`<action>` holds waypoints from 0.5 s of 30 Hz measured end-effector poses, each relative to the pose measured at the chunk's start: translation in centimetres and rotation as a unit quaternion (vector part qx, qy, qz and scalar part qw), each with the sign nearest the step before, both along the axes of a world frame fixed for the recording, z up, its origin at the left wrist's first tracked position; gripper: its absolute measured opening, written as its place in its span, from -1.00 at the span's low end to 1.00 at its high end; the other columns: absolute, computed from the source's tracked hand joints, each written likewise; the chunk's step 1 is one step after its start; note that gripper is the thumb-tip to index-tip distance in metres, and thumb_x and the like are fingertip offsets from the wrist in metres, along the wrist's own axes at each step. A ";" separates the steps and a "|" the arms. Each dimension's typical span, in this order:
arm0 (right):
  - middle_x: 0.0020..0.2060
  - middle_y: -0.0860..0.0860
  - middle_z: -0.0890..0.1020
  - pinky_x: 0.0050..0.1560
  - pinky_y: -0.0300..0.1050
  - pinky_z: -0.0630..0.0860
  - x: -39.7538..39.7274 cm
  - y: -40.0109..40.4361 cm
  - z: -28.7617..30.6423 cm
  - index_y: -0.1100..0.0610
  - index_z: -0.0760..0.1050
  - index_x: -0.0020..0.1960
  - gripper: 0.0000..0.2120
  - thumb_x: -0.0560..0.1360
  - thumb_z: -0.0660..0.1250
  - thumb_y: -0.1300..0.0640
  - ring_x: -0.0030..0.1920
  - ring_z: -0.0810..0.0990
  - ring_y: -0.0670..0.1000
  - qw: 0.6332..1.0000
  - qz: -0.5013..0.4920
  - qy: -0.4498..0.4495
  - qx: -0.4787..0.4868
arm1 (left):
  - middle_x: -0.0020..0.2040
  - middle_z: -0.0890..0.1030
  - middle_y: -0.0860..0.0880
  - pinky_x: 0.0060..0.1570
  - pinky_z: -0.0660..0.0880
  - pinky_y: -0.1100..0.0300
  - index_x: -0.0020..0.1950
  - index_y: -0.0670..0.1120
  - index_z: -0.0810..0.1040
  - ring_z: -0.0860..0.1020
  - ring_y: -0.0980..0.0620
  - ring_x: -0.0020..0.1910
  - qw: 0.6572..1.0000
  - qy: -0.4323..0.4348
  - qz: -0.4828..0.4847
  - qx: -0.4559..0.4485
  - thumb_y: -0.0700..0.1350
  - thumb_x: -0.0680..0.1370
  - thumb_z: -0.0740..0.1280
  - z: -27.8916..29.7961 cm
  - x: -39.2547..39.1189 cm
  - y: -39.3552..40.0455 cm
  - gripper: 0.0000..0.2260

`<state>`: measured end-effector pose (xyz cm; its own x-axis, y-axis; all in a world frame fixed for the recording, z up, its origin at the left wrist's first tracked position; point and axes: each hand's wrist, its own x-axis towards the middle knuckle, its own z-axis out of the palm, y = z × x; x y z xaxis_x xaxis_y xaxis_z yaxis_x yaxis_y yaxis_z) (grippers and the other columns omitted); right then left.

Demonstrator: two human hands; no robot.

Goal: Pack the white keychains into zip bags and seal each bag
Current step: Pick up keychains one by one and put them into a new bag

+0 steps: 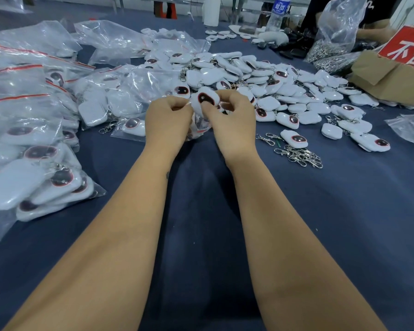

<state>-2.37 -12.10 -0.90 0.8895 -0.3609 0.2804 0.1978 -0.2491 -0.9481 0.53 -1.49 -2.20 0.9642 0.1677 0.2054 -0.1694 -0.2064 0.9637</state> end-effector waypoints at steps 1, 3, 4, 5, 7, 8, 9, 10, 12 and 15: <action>0.11 -0.01 0.56 0.26 -0.14 0.44 0.0 0.0 -0.1 0.07 0.62 0.03 -0.88 0.50 0.43 0.10 0.16 0.51 -0.06 0.999 -0.010 0.013 -0.047 | -0.45 0.56 0.11 -0.30 0.48 0.17 -0.15 -0.10 0.68 0.48 0.10 -0.41 1.000 -0.008 0.008 -0.002 -0.17 0.49 0.30 0.0 -0.1 0.0 -0.84; 0.16 -0.01 0.55 0.29 -0.13 0.41 0.0 0.0 -0.2 0.04 0.64 0.14 -0.79 0.53 0.38 0.07 0.22 0.48 -0.06 0.995 0.004 0.027 -0.095 | -0.48 0.55 0.13 -0.33 0.44 0.25 -0.28 -0.01 0.63 0.46 0.15 -0.45 0.999 -0.020 0.026 -0.014 -0.16 0.48 0.30 0.2 -0.2 0.1 -0.82; 0.14 -0.02 0.60 0.26 -0.12 0.43 -0.1 0.0 -0.2 0.02 0.64 0.18 -0.77 0.55 0.35 0.07 0.18 0.52 -0.06 0.994 0.025 0.031 -0.106 | -0.46 0.55 0.17 -0.33 0.42 0.29 -0.28 0.05 0.62 0.46 0.20 -0.45 0.999 -0.027 0.031 -0.021 -0.16 0.48 0.31 0.3 -0.2 0.2 -0.81; 0.10 -0.03 0.64 0.22 -0.13 0.47 -0.2 0.0 -0.3 0.01 0.63 0.21 -0.76 0.57 0.31 0.08 0.12 0.56 -0.06 0.992 0.046 0.033 -0.114 | -0.44 0.56 0.19 -0.32 0.40 0.35 -0.26 0.09 0.61 0.46 0.26 -0.44 0.998 -0.036 0.035 -0.025 -0.17 0.48 0.32 0.5 -0.3 0.3 -0.80; 0.10 -0.08 0.67 0.14 -0.19 0.48 -0.1 -0.1 -0.4 -0.01 0.60 0.26 -0.73 0.60 0.28 0.08 0.06 0.58 -0.09 0.989 0.070 0.041 -0.126 | -0.39 0.58 0.21 -0.30 0.38 0.44 -0.23 0.11 0.62 0.48 0.30 -0.39 0.997 -0.058 0.040 -0.029 -0.16 0.49 0.35 0.8 -0.4 0.3 -0.82; 0.10 -0.10 0.66 0.11 -0.23 0.46 0.0 -0.1 -0.5 -0.02 0.59 0.28 -0.72 0.60 0.28 0.08 0.02 0.57 -0.12 0.988 0.073 0.044 -0.131 | -0.35 0.59 0.20 -0.28 0.38 0.47 -0.21 0.09 0.63 0.48 0.31 -0.36 0.996 -0.070 0.038 -0.034 -0.16 0.49 0.36 0.9 -0.5 0.3 -0.84; 0.04 -0.11 0.65 0.07 -0.25 0.44 0.1 -0.2 -0.7 -0.02 0.58 0.28 -0.72 0.60 0.29 0.09 -0.04 0.53 -0.14 0.988 0.071 0.042 -0.134 | -0.33 0.60 0.18 -0.26 0.39 0.47 -0.18 0.07 0.64 0.49 0.30 -0.34 0.995 -0.081 0.033 -0.042 -0.15 0.50 0.36 0.9 -0.6 0.2 -0.86; -0.05 -0.13 0.63 0.01 -0.25 0.43 0.2 -0.2 -0.8 -0.03 0.59 0.26 -0.73 0.58 0.31 0.10 -0.12 0.49 -0.15 0.989 0.064 0.035 -0.132 | -0.31 0.60 0.16 -0.23 0.41 0.45 -0.17 0.06 0.66 0.49 0.29 -0.33 0.994 -0.091 0.024 -0.047 -0.15 0.51 0.37 1.0 -0.8 0.1 -0.87; -0.29 -0.17 0.52 -0.15 -0.25 0.41 0.3 0.0 -0.8 -0.05 0.59 0.10 -0.80 0.53 0.36 0.18 -0.30 0.42 -0.17 0.993 0.041 0.010 -0.108 | -0.29 0.61 0.13 -0.18 0.46 0.38 -0.15 0.04 0.66 0.51 0.23 -0.29 0.993 -0.104 0.009 -0.051 -0.15 0.51 0.37 1.1 -0.9 0.0 -0.88; -0.39 -0.10 0.46 -0.33 -0.34 0.39 0.2 0.1 -0.7 -0.09 0.46 -0.12 -0.74 0.48 0.38 0.28 -0.42 0.39 -0.18 0.997 0.023 -0.028 -0.069 | -0.31 0.60 0.15 -0.21 0.44 0.37 -0.19 0.06 0.64 0.51 0.27 -0.32 0.992 -0.103 0.018 -0.073 -0.18 0.51 0.36 1.2 -0.8 -0.1 -0.84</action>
<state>-2.12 -12.00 -1.56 0.8858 -0.2750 0.3737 0.2628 -0.3665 -0.8925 -0.30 -1.57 -0.98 0.8966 0.2450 0.3689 -0.3616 -0.0761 0.9292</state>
